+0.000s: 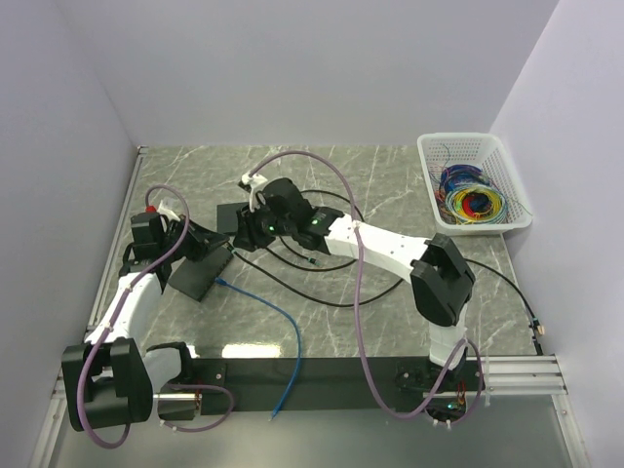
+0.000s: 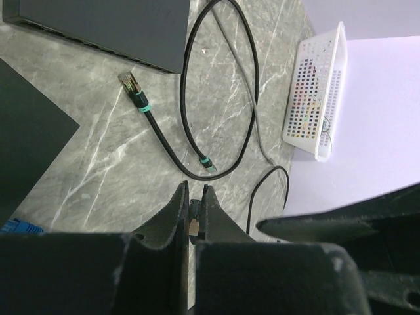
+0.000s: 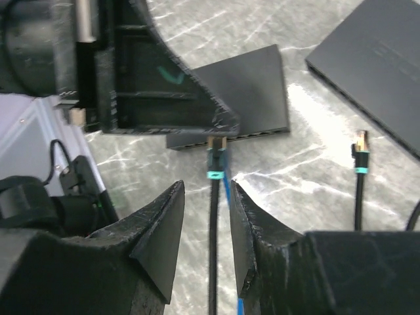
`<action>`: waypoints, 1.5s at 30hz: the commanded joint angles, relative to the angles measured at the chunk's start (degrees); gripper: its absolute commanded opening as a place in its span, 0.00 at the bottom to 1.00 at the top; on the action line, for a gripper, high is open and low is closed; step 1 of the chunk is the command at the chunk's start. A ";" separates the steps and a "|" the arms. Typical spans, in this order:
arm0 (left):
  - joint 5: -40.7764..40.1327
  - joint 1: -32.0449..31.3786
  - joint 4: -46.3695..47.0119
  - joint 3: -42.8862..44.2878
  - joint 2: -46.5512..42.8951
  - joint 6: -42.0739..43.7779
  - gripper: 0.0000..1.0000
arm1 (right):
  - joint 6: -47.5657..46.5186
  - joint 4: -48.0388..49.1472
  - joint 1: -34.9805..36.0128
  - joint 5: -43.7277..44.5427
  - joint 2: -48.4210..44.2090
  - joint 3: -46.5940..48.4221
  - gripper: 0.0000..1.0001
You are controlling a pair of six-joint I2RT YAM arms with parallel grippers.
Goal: Insert the plug into the switch port
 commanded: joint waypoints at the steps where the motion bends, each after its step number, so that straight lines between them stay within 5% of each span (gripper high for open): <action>1: -0.15 -0.13 0.91 0.43 -0.12 1.75 0.01 | -2.09 -2.06 -0.08 2.42 1.44 4.10 0.41; 45: 1.17 -0.13 3.11 -0.01 0.05 0.08 0.01 | -1.56 -3.30 2.21 2.07 8.73 8.41 0.33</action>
